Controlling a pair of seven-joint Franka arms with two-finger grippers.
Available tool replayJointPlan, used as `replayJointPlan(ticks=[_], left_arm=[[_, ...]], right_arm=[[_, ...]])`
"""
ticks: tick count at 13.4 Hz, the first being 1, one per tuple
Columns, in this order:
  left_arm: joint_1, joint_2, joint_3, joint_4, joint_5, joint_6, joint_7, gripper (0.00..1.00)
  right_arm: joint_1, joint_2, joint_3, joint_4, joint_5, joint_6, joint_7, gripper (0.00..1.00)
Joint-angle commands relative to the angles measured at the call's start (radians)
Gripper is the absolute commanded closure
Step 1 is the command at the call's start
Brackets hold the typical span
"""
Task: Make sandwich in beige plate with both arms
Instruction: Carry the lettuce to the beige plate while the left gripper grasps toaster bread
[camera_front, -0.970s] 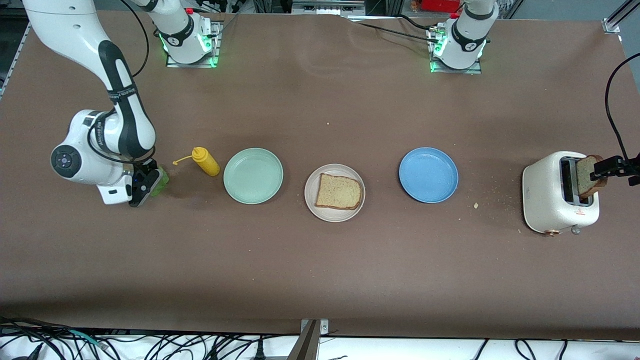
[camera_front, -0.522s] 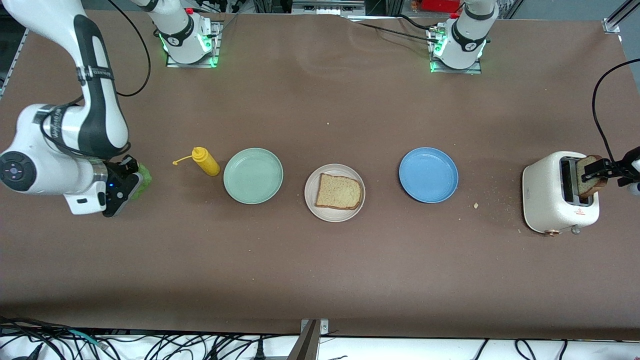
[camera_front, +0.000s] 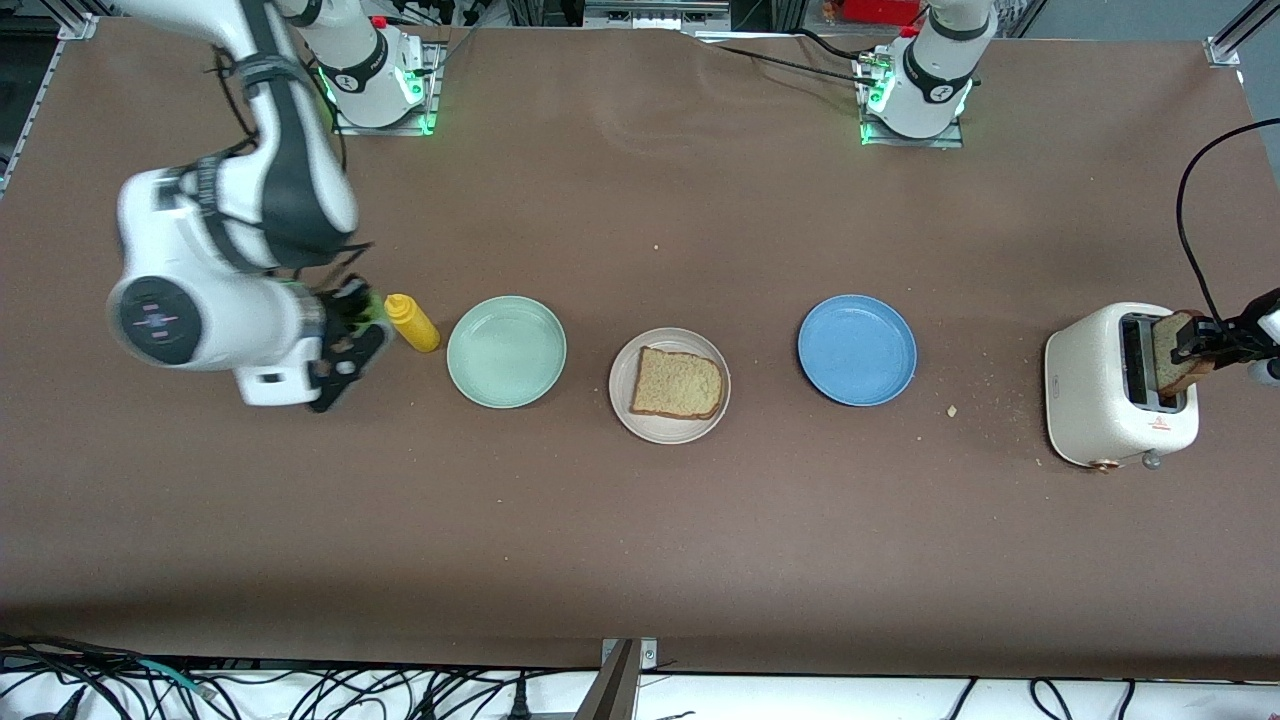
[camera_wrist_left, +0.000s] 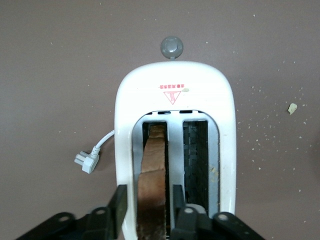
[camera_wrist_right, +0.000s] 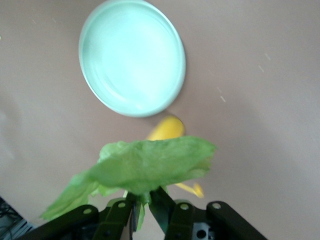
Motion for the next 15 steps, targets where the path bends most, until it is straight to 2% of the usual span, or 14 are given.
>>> replayJointPlan(ticks=[1,5,7,12,13,15], left_arm=[[0.016,-0.018,-0.011,-0.010,0.031,0.007,0.052,1.00],[0.016,-0.021,-0.013,0.014,0.031,-0.005,0.050,1.00],[0.015,-0.024,-0.014,0.034,0.030,-0.025,0.049,1.00],[0.003,-0.024,-0.018,0.147,0.030,-0.149,0.047,1.00],[-0.003,-0.024,-0.018,0.170,0.030,-0.174,0.047,1.00],[-0.013,-0.024,-0.024,0.215,0.031,-0.232,0.061,1.00]], right_arm=[[0.138,0.049,-0.009,0.018,0.014,0.105,0.156,1.00],[0.285,0.130,-0.007,0.019,0.014,0.314,0.298,1.00],[0.322,0.170,-0.006,0.025,0.015,0.419,0.338,1.00],[0.333,0.265,0.075,0.035,0.022,0.679,0.413,1.00],[0.333,0.300,0.091,0.056,0.029,0.749,0.439,1.00],[0.333,0.351,0.095,0.100,0.037,0.797,0.490,1.00]])
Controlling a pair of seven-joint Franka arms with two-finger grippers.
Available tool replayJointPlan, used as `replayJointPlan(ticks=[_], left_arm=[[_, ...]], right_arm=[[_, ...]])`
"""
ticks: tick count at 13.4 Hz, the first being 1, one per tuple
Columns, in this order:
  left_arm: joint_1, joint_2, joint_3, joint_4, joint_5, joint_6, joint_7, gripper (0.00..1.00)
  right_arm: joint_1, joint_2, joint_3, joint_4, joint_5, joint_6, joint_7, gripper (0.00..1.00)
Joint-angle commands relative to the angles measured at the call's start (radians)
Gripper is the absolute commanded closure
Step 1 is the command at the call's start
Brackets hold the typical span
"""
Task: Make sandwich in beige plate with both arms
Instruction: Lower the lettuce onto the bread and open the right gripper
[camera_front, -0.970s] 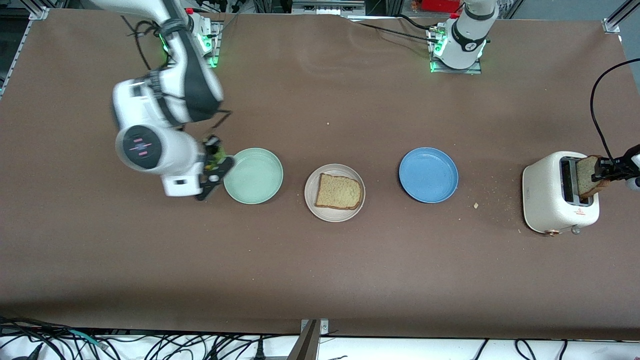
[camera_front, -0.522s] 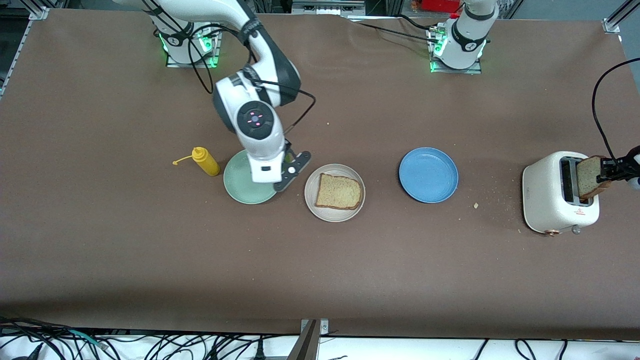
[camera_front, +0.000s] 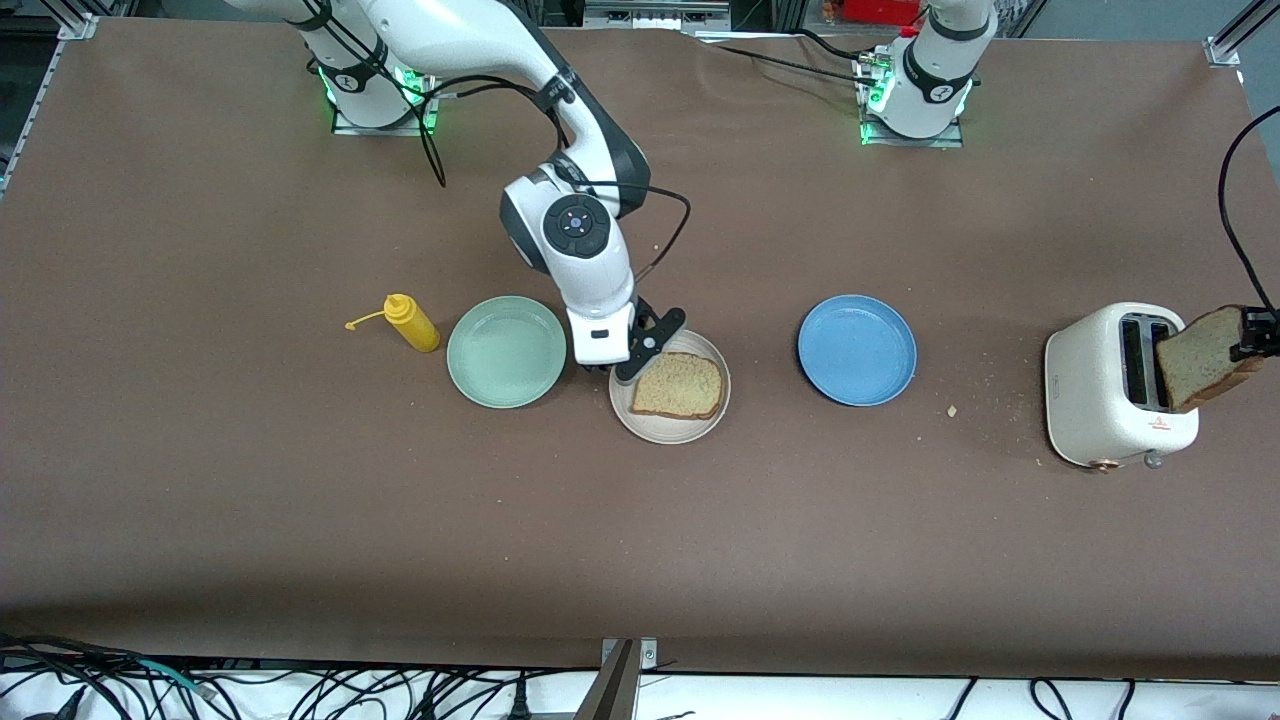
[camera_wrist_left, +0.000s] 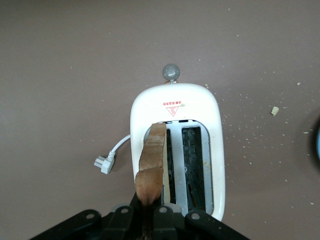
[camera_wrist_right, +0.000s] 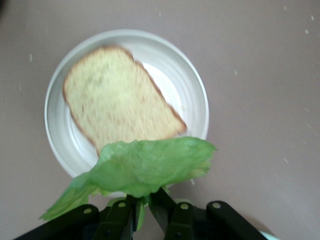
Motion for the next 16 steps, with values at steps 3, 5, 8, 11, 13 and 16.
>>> replayJointPlan(ticks=[3,5,8,11,13,16], left_arm=[[-0.020,-0.001,-0.021,0.137,0.030,-0.134,0.032,1.00],[-0.026,0.002,-0.021,0.176,0.021,-0.165,0.031,1.00],[-0.038,0.002,-0.036,0.209,0.016,-0.217,0.032,1.00],[-0.054,0.002,-0.044,0.209,-0.031,-0.259,0.031,1.00],[-0.070,0.005,-0.044,0.209,-0.103,-0.304,0.031,1.00],[-0.144,0.018,-0.042,0.209,-0.175,-0.372,0.014,1.00]], right_arm=[[-0.003,0.125,0.021,0.125,0.032,0.084,0.064,0.73],[-0.006,0.138,0.042,0.134,0.075,0.107,0.107,0.10],[-0.010,0.115,0.041,0.133,0.111,0.084,0.120,0.01],[-0.017,0.043,0.018,0.133,0.103,-0.105,0.115,0.01],[-0.018,-0.030,-0.036,0.133,0.102,-0.263,0.115,0.01],[-0.017,-0.120,-0.141,0.133,0.100,-0.507,0.118,0.01]])
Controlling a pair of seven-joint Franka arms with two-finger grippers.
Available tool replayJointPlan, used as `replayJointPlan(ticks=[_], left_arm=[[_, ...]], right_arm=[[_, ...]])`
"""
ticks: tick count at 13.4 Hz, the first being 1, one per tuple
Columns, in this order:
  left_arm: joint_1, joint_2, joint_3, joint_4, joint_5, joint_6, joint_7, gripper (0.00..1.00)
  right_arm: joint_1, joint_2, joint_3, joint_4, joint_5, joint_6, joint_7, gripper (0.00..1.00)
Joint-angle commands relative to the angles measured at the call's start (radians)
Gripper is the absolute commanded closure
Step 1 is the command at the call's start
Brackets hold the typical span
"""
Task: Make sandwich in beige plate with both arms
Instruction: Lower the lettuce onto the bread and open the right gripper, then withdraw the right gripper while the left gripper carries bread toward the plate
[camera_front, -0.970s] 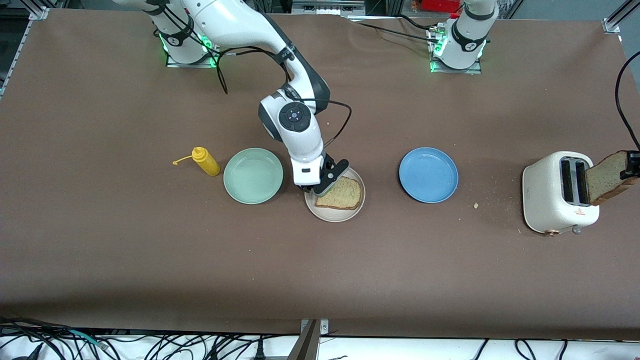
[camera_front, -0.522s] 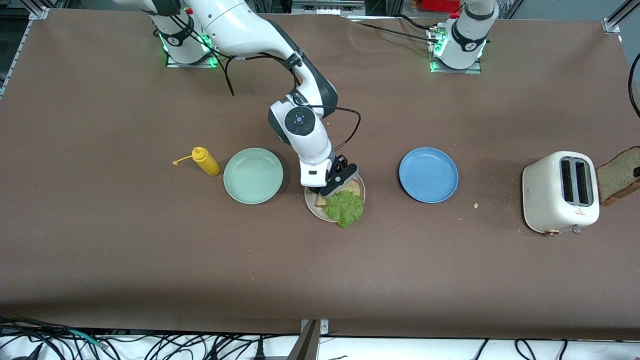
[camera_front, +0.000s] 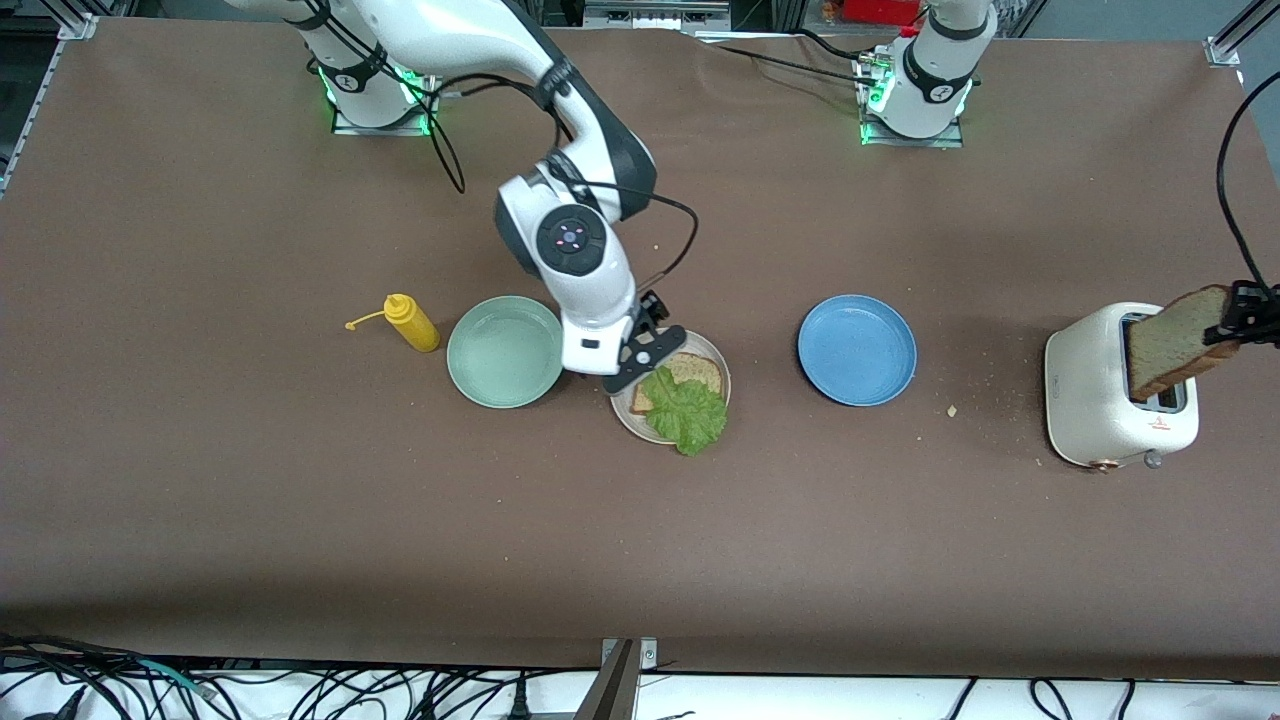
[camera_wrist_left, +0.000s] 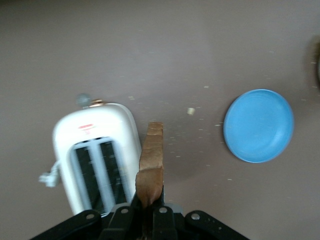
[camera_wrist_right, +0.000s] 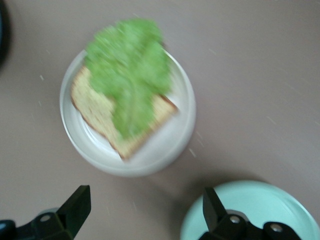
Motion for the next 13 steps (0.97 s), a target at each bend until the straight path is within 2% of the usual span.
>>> replayJointPlan(ticks=[1,5,9,13], left_arm=[[-0.070,0.023,0.007,0.022,-0.085,-0.079,-0.022,1.00],[-0.191,0.092,0.006,0.022,-0.262,-0.160,-0.244,1.00],[-0.250,0.196,0.007,0.022,-0.484,-0.162,-0.277,1.00],[-0.334,0.221,0.007,0.022,-0.543,-0.159,-0.543,1.00]], right_arm=[[-0.003,-0.086,-0.088,-0.022,0.004,-0.188,0.009,0.01],[-0.003,-0.136,-0.263,-0.020,0.007,-0.340,-0.021,0.01],[-0.004,-0.158,-0.392,-0.019,0.027,-0.372,-0.081,0.01],[-0.011,-0.218,-0.510,-0.019,0.038,-0.480,-0.097,0.01]])
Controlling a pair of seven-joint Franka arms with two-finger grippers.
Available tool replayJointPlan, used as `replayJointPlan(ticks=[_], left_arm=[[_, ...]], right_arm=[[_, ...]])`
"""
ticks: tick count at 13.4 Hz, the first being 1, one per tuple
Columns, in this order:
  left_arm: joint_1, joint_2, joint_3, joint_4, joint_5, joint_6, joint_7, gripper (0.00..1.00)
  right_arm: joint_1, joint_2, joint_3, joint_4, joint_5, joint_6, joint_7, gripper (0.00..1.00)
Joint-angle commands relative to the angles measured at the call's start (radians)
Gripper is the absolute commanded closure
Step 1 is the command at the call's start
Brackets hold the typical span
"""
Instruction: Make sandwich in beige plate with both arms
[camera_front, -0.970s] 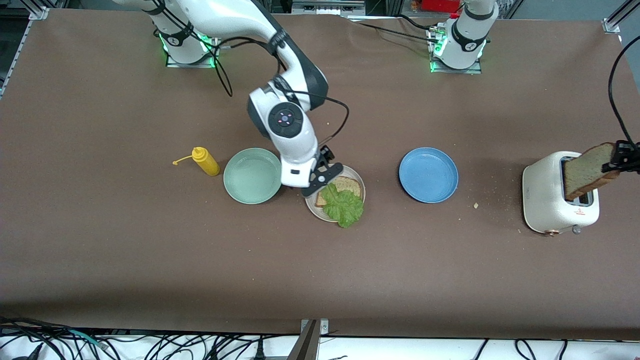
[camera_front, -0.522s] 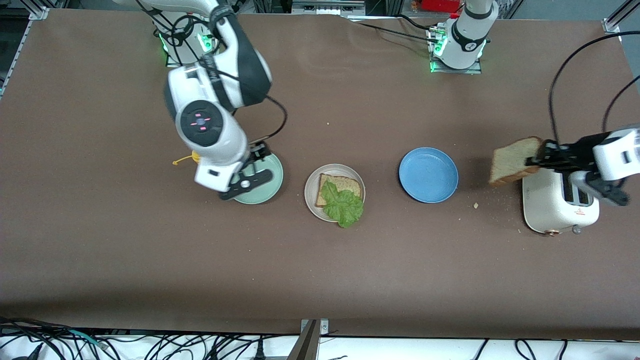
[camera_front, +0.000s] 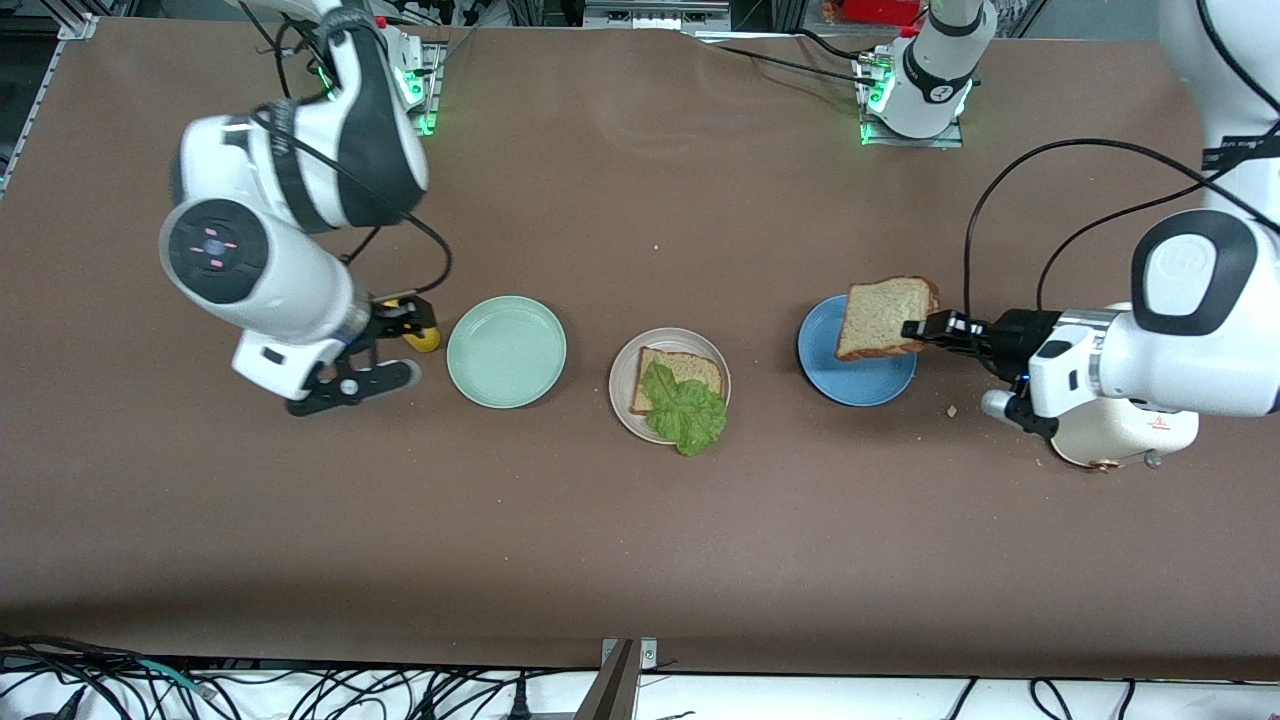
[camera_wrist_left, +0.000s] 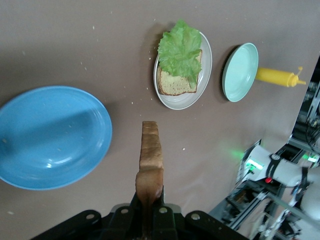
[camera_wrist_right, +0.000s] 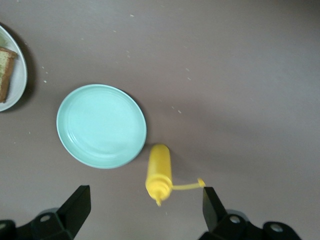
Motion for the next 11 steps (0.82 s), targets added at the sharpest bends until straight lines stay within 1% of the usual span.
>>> replayJointPlan(ticks=[1,2,3,5,7,9,11], left_arm=[[-0.059,0.014,0.011,0.024,-0.067,-0.016,-0.129,1.00],[-0.072,0.029,0.011,0.024,-0.115,-0.015,-0.133,1.00],[-0.075,0.044,0.011,0.024,-0.164,-0.015,-0.149,1.00],[-0.090,0.078,0.011,0.033,-0.233,0.010,-0.154,1.00],[-0.119,0.107,0.011,0.037,-0.300,0.094,-0.148,1.00],[-0.148,0.127,0.011,0.036,-0.351,0.163,-0.148,1.00],[-0.179,0.144,0.011,0.037,-0.377,0.235,-0.142,1.00]], right_arm=[[0.002,-0.045,-0.093,-0.019,0.027,-0.080,-0.024,0.01],[-0.002,-0.062,-0.107,-0.025,0.035,-0.077,-0.016,0.00],[-0.043,-0.078,-0.095,-0.026,0.035,-0.080,-0.015,0.00],[-0.160,-0.129,0.024,-0.029,0.003,-0.091,-0.013,0.00],[-0.267,-0.173,0.148,-0.037,-0.052,-0.093,-0.012,0.00],[-0.368,-0.216,0.297,-0.067,-0.155,-0.084,0.023,0.01],[-0.497,-0.278,0.464,-0.117,-0.213,-0.070,0.083,0.01]])
